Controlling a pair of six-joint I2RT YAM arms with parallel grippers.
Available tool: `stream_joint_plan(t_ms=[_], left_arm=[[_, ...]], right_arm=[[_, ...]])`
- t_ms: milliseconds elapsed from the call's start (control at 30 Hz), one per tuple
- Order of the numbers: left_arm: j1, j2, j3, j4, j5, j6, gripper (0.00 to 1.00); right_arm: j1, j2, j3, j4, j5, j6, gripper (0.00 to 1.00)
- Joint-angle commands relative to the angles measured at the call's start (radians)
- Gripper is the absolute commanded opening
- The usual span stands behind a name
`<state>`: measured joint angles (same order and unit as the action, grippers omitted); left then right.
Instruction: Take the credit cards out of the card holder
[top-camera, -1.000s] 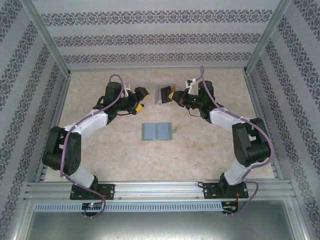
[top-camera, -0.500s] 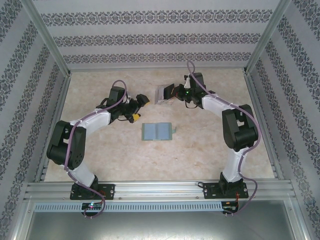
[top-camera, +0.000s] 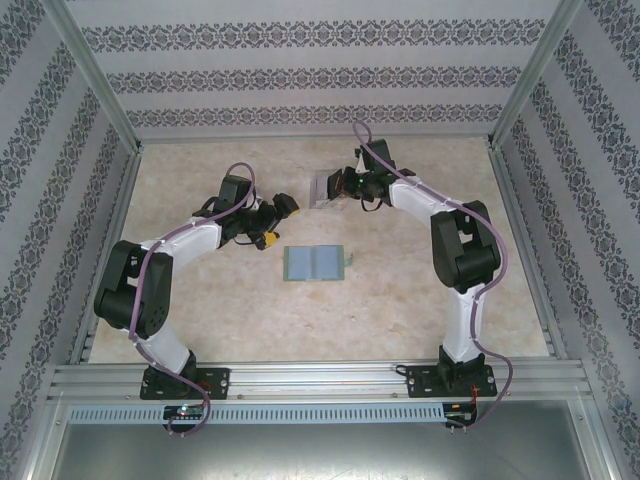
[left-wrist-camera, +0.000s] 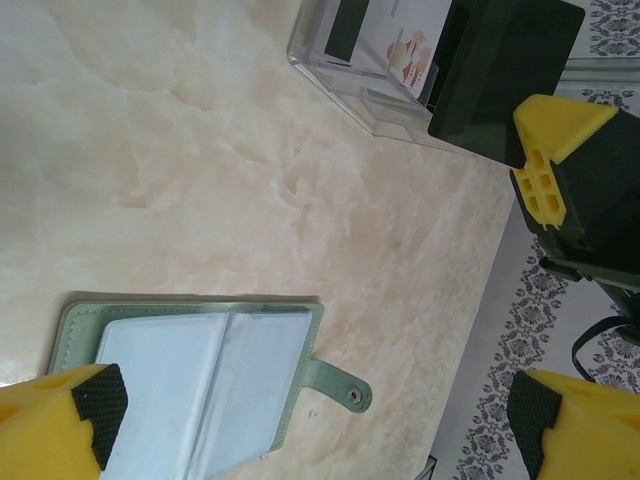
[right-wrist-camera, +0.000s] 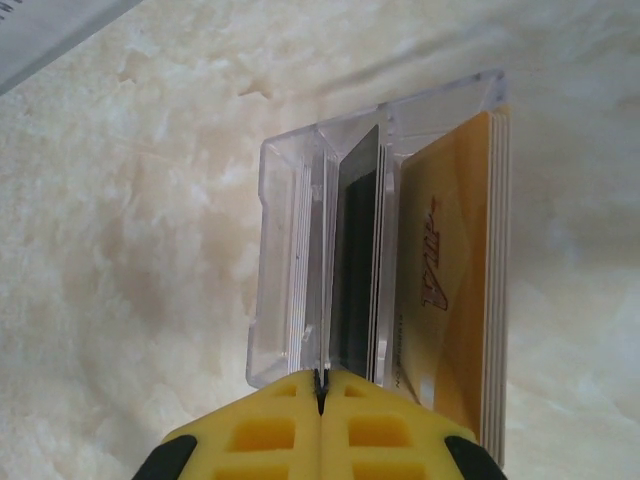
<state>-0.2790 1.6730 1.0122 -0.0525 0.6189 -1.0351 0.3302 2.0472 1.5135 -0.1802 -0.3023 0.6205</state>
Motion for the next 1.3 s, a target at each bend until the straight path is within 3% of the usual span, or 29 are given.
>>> stream_joint_plan(t_ms=[0,400,600,933,1267], left_arm=[[0.013,0.008,0.024,-0.031,-0.006,0.034,0.99],[0.014,-0.007,0.030,-0.086,-0.018,0.073,0.99],[0.014,-0.016,0.027,-0.109,-0.026,0.080,0.99],[0.032,-0.040,0.024,-0.175,-0.064,0.115,0.99],[0.087,-0.085,-0.002,-0.292,-0.131,0.198,0.99]], right_arm=[[0.007,0.031,0.054,-0.039,0.037,-0.026,0.00],[0.012,0.076,0.117,-0.075,0.057,-0.034,0.02],[0.018,0.055,0.127,-0.107,0.056,-0.054,0.27],[0.060,-0.151,0.015,-0.181,0.062,-0.086,0.42],[0.280,-0.302,-0.206,-0.293,0.152,-0.093,0.58]])
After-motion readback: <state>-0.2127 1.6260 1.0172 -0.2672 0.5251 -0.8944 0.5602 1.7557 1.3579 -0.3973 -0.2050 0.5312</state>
